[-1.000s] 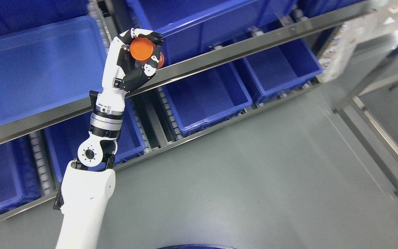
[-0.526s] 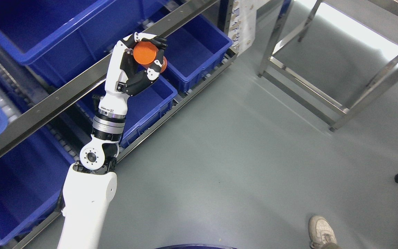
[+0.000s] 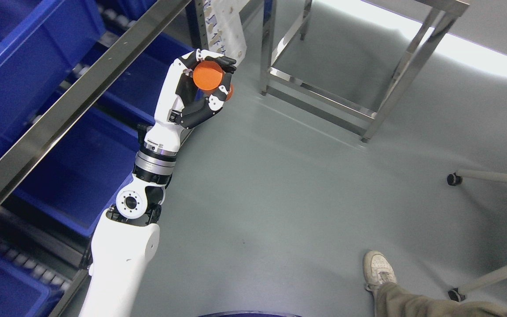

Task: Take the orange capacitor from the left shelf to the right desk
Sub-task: 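Hold the capacitor in the left hand while turning toward the steel table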

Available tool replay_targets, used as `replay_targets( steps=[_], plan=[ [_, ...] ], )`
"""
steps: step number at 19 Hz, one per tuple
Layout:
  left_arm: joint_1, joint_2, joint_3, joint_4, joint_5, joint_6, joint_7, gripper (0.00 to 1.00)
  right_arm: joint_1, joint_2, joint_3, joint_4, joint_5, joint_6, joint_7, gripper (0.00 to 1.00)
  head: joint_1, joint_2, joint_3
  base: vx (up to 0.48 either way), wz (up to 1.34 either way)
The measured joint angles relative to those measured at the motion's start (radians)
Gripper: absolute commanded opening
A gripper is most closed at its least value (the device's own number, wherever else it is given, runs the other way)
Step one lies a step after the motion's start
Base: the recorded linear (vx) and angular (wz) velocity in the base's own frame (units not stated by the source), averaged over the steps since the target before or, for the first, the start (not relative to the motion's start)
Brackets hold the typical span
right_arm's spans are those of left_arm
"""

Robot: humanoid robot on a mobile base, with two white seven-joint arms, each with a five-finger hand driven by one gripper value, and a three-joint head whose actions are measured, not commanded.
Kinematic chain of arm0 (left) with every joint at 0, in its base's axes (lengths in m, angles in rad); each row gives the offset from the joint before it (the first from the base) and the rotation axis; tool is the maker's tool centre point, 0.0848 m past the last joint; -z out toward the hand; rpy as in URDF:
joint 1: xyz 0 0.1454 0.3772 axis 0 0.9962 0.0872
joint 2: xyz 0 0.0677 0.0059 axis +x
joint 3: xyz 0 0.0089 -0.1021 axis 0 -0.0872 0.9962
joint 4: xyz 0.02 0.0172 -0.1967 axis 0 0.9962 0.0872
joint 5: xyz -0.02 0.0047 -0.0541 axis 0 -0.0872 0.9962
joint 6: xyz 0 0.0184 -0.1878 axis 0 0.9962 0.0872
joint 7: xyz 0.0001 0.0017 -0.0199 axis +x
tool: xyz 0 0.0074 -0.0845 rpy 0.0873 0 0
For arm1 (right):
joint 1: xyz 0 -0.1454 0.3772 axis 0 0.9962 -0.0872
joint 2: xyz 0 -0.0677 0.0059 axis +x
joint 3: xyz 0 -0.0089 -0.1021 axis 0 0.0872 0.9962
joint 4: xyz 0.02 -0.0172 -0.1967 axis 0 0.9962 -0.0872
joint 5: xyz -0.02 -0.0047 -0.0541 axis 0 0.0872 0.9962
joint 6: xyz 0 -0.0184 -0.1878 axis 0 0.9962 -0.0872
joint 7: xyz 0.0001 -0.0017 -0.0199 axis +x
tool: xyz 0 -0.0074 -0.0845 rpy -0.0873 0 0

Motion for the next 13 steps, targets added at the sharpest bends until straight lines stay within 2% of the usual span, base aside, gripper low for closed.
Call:
replay_targets(
  steps=[6,13],
  plan=[
    [0.001,0.000,-0.047,-0.001,0.001,0.000,0.001,0.03,0.000,0.000,0.000,0.000,0.000,0.000,0.000,1.00,0.0000,0.000,0.000,0.214,-0.46],
    [-0.002,0.000,-0.077,-0.002,0.001,-0.005,0.002,0.04,0.000,0.000,0.000,0.000,0.000,0.000,0.000,1.00,0.0000,0.000,0.000,0.325,-0.29]
  ],
)
